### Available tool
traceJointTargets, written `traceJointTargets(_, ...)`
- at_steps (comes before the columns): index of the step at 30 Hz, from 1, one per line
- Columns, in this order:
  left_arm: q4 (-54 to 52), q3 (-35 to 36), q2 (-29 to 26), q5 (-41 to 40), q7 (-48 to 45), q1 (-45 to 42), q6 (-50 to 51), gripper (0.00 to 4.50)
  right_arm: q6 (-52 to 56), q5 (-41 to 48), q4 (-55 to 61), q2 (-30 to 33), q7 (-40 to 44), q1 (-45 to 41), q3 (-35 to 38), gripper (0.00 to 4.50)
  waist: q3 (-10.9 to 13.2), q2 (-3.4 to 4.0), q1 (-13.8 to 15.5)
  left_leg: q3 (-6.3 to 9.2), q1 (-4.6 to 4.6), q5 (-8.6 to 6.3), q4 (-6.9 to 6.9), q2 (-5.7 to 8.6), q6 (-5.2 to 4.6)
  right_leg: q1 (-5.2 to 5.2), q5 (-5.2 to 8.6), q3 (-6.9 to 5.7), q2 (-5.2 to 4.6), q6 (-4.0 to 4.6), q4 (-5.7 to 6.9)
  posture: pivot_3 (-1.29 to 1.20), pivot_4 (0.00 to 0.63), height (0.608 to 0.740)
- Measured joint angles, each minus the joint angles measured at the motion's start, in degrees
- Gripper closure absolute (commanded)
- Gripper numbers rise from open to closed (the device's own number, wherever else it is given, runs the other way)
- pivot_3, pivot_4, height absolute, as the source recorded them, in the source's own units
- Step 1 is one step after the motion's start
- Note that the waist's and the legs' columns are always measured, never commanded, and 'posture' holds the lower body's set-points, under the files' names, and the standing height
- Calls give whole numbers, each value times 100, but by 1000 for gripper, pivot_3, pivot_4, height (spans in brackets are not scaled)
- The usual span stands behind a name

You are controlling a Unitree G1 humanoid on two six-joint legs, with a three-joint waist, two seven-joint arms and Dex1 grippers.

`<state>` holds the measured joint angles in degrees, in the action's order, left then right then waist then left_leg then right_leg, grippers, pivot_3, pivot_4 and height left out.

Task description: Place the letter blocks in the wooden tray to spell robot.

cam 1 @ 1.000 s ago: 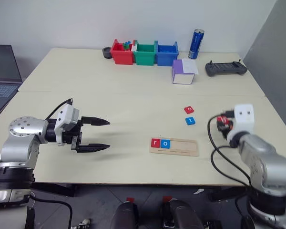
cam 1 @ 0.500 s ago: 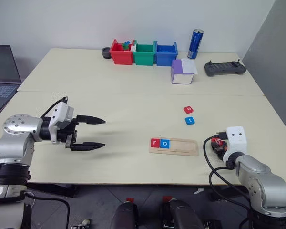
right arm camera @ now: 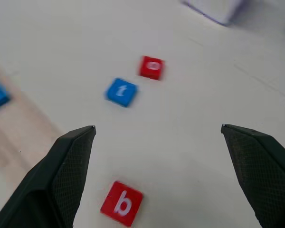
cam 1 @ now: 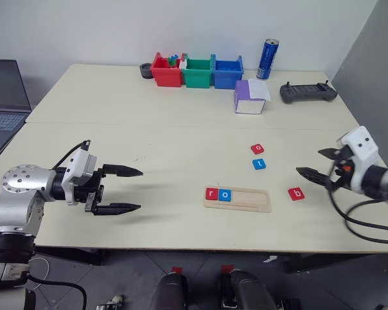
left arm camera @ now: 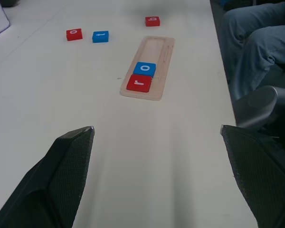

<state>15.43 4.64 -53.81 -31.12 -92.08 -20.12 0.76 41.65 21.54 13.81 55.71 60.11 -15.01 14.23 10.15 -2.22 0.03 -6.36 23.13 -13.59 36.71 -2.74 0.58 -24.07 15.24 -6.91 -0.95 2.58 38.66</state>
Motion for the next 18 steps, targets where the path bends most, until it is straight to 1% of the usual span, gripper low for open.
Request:
traceJointTargets(1, 2, 18, 0, 0, 0, -2, -3, 0, -655, -41, -638, 241, 735, -153, -297, 10, 1, -2, -12, -5, -2, -1, 2, 0, -1, 0, 0, 3, -1, 0, -1, 0, 150, 740)
traceJointTargets(2, -5, 32, -3, 0, 1, 7, -3, 0, -1145, -140, -1218, 321, 1221, -339, -541, 10, 1, -3, -22, -8, -2, -1, 6, 1, -2, 0, -1, 5, -2, -1, 1, 0, 150, 740)
traceJointTargets(5, -59, 56, -17, -2, 0, 38, 4, 0, -2236, -562, -2736, 338, 2218, -1134, -1345, 10, 7, 3, -43, -16, -3, -1, 17, 1, -2, -4, -1, 13, -4, -1, 18, 0, 150, 740)
traceJointTargets(9, -172, 100, -83, -32, -2, 116, 47, 0, -3120, -1298, -4132, 230, 2541, -2130, -2092, 10, 12, 13, -31, -17, -7, 0, 17, -2, 0, -6, 0, 12, -4, 0, 28, 0, 150, 740)
traceJointTargets(10, -200, 114, -89, -36, 0, 143, 56, 0, -3287, -1415, -4340, 194, 2581, -2252, -2206, 10, 13, 14, -22, -17, -7, 0, 17, -2, 0, -6, 0, 11, -4, 0, 28, 0, 150, 740)
traceJointTargets(15, -330, 139, -122, -41, -2, 404, -99, 0, -3991, -1702, -4827, -89, 2669, -2349, -2640, 10, 16, 19, -7, -20, -4, 1, 23, 0, 2, -5, 0, 12, -10, 1, 29, 0, 150, 740)
traceJointTargets(18, -314, 139, -155, -6, 17, 442, -268, 0, -4150, -1703, -4856, -114, 2679, -2316, -2675, 10, 16, 20, -2, -20, -6, 1, 24, 2, 2, -2, 0, 12, -12, 1, 30, 0, 150, 740)
